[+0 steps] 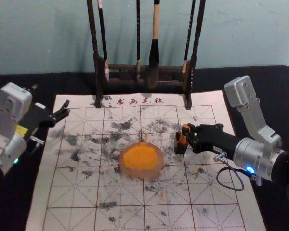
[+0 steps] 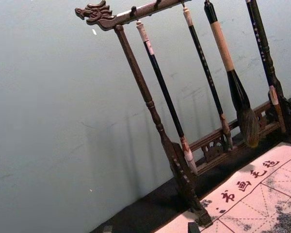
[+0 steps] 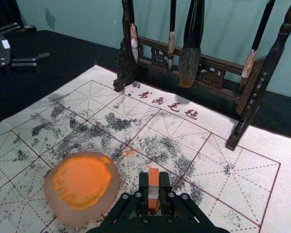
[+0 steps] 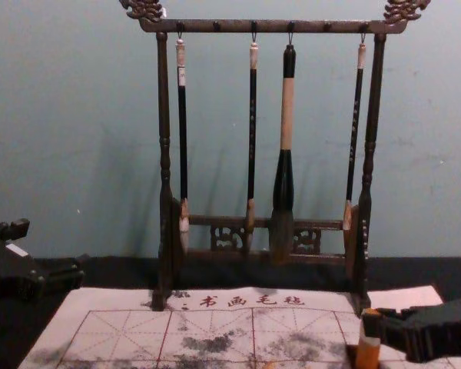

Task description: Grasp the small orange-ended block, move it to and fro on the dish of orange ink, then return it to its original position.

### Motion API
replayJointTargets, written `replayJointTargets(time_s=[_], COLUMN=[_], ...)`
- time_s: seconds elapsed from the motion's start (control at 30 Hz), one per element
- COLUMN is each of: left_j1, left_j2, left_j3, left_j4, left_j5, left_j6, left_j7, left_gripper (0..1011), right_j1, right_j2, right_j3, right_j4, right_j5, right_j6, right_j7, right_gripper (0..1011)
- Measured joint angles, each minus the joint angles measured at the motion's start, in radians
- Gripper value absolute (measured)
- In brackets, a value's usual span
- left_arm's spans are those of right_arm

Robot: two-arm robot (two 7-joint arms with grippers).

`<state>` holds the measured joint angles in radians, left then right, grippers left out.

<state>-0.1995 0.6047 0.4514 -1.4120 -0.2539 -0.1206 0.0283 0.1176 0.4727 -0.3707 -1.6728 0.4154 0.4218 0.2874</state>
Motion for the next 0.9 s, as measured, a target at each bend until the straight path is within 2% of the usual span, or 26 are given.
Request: replayJointTargets(time_s=[0.2, 0.4, 0.5, 0.57, 0.67, 0.9], left_j1=[0.000, 0.000, 0.000, 0.000, 0.000, 0.000], left_j2=[0.000, 0.000, 0.000, 0.000, 0.000, 0.000], left_j3=[0.000, 0.000, 0.000, 0.000, 0.000, 0.000], left_j4=[0.000, 0.000, 0.000, 0.000, 0.000, 0.000], left_j5=[0.000, 0.000, 0.000, 0.000, 0.000, 0.000], left_j6=[0.000, 0.000, 0.000, 0.000, 0.000, 0.000], left_j7=[0.000, 0.000, 0.000, 0.000, 0.000, 0.000], left_gripper=[1001, 1001, 1001, 1001, 1001, 1001], right_j1=[0.000, 0.000, 0.000, 0.000, 0.000, 0.000], right_j2=[0.000, 0.001, 0.001, 0.001, 0.001, 0.001], right_j3=[0.000, 0.000, 0.000, 0.000, 0.000, 0.000], right_j4=[-0.001, -0.001, -0.001, -0.001, -0.001, -0.001], right_j5=[0.001, 0.002, 0.002, 0.002, 0.003, 0.003], right_j6=[0.000, 0.000, 0.000, 0.000, 0.000, 0.000], right_j7=[0.000, 0.000, 0.000, 0.000, 0.000, 0.000], right_gripper=[262, 448, 572, 606, 730, 909])
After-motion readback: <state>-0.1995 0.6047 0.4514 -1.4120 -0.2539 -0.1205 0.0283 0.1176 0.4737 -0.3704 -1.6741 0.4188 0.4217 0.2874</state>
